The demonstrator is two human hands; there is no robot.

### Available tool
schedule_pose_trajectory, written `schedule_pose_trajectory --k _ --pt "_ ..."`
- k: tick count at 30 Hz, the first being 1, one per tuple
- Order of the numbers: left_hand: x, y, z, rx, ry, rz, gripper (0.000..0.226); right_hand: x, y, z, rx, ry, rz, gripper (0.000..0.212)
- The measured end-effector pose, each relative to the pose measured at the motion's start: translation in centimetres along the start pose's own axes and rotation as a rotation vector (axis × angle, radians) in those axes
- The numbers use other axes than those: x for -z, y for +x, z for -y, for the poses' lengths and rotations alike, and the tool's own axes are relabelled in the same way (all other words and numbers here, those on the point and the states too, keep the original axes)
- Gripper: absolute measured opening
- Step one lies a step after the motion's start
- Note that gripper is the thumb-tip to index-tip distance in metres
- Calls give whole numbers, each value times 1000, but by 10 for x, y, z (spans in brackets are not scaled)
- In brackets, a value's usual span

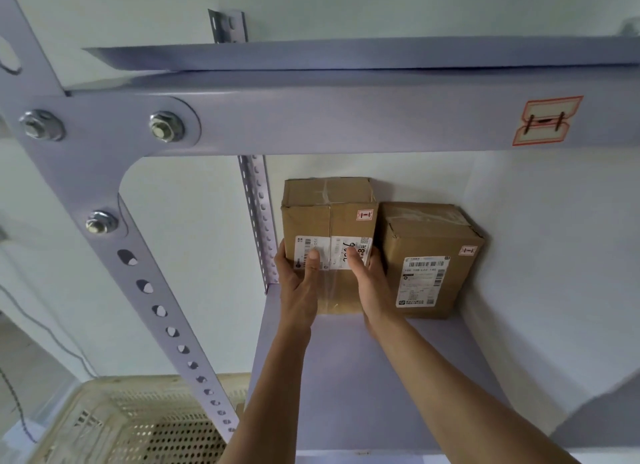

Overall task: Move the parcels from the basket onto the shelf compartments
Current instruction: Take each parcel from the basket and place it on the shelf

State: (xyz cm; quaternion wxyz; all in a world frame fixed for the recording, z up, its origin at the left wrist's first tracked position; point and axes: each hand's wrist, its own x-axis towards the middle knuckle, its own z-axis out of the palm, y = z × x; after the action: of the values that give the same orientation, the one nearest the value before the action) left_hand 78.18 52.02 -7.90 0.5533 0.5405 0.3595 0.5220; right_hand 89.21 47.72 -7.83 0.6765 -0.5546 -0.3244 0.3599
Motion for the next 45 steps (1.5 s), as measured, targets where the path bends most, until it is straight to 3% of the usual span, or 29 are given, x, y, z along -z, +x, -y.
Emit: schedule_pose_trajectory --k 2,6,11,17,24,25,28,29,32,35,38,45 --pt "0 4 4 8 -2 -9 46 -1 4 -4 14 -21 -23 71" --pt "0 8 10 14 8 -35 60 -4 7 -6 12 -56 -49 78" --pt "-4 12 14 34 24 -93 45 -8 8 -6 33 -74 -95 83" --pt "-7 14 9 27 32 -106 35 -13 7 -5 20 -121 -145 65" --pt "-4 8 -36 268 26 -78 59 -13 -3 42 -74 -44 -72 30" --pt "-5 10 -45 294 33 -72 68 -15 -5 51 -78 -41 -64 40" --pt "-3 19 -64 349 62 -50 124 -20 -1 72 -150 -52 -94 108" --pt "-4 20 -67 358 55 -35 133 -23 0 78 -188 -49 -102 125" --pt "-7 20 -75 357 23 9 118 -25 5 91 -275 1 -106 144" --pt "-7 28 -70 378 5 57 109 -24 5 98 -325 26 -108 128" --pt "-7 31 -69 407 11 10 114 -24 8 99 -343 37 -124 105" --pt "-14 22 -87 430 -23 -42 97 -24 10 98 -307 26 -144 61"
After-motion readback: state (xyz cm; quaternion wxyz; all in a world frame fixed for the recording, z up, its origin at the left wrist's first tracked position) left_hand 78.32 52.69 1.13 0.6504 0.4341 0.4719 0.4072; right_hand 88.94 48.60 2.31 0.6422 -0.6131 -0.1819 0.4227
